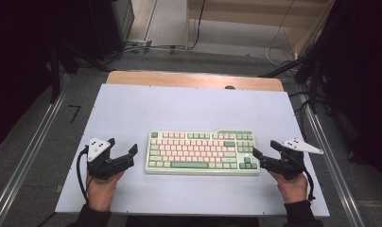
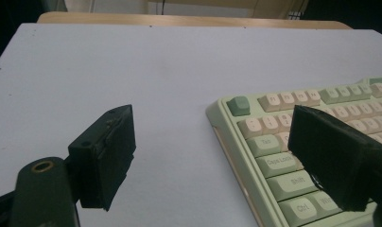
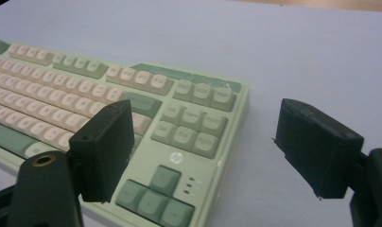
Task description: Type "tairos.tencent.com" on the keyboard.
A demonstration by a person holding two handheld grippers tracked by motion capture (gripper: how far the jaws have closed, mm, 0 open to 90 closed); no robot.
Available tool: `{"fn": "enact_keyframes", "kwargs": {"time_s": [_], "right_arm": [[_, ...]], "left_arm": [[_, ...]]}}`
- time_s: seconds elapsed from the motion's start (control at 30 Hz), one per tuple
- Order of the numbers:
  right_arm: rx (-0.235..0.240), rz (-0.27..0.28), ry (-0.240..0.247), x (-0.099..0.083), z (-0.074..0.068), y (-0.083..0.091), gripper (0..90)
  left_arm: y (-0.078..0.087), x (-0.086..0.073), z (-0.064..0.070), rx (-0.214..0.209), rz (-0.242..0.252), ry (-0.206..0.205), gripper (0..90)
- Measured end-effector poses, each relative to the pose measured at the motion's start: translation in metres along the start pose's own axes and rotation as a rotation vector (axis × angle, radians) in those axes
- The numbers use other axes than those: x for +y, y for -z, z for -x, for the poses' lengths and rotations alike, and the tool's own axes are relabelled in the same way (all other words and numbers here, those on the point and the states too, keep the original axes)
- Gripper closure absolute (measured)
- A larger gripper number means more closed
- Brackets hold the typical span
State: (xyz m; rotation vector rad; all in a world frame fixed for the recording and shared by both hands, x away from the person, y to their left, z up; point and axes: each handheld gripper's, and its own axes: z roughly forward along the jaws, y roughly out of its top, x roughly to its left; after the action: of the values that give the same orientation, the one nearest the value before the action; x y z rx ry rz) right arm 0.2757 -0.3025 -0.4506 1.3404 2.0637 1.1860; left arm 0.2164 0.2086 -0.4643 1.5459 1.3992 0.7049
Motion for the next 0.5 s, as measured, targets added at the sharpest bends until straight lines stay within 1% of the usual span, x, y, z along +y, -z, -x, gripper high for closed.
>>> {"fn": "enact_keyframes", "kwargs": {"time_s": [0.27,0.33,0.5], "right_arm": [[-0.049,0.007,-0.033,-0.009,0.020,0.014,18.7],[-0.057,0.007,-0.042,-0.011,0.024,0.017,18.7],[-0.082,0.006,-0.054,-0.015,0.032,0.023,18.7]], "left_arm": [[0.005,-0.001,-0.014,0.031,0.006,0.025,16.4],[0.005,-0.002,-0.017,0.037,0.009,0.034,16.4],[0.006,-0.001,-0.024,0.061,0.013,0.041,16.5]]}}
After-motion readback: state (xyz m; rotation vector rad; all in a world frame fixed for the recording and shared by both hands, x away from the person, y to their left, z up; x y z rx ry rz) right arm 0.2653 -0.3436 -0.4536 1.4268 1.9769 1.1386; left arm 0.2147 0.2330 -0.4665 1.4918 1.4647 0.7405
